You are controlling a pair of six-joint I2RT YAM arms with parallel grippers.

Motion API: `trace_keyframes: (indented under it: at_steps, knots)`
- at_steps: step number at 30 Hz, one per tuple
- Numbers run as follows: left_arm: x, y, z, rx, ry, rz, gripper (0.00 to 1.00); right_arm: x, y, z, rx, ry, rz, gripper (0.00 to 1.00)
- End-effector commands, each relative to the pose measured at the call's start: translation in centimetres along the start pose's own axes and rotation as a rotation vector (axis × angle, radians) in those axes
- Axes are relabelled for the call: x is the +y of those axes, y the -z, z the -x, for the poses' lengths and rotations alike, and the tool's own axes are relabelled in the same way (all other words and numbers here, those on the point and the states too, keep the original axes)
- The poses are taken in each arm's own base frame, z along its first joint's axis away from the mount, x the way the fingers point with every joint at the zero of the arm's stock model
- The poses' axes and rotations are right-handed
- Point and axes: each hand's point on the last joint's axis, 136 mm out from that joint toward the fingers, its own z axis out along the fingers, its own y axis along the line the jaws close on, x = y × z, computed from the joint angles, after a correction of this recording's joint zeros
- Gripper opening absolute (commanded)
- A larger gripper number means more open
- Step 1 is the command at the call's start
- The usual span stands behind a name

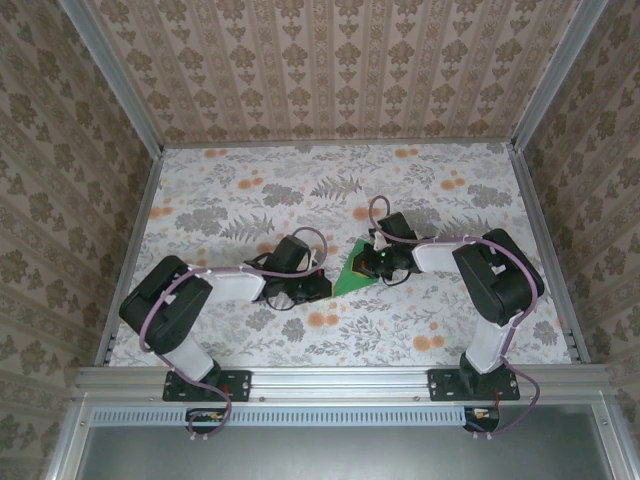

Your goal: Fold a paper plane with a square sheet of paper (pick it up from the middle)

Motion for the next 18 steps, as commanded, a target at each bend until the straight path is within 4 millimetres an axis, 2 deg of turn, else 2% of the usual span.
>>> trace_keyframes:
  at_steps: [1,5,9,13,18]
  knots:
    - [-2.6,0.7,1.8,-0.044,-0.076,-0.050,0.03,-5.6,-0.9,-2.8,0.079,-0.082,-0.201,0.00]
    - [-2.4,-1.0,2.3,-0.014,-0.071,-0.052,0.01,-5.7,-0.9,-2.9,0.080,-0.088,-0.202,0.00]
    - [-0.8,-2.4,2.1,0.013,-0.035,-0.011,0.00,-5.5,-0.8,-2.9,0.080,-0.088,-0.196,0.00]
    - [0.7,-2.7,1.5,0.031,-0.015,0.037,0.00,-5.1,-0.7,-2.8,0.079,-0.082,-0.183,0.00]
    - [3.2,-2.9,-0.3,0.076,0.029,0.096,0.00,-2.6,0.2,-1.8,0.041,-0.009,-0.105,0.01]
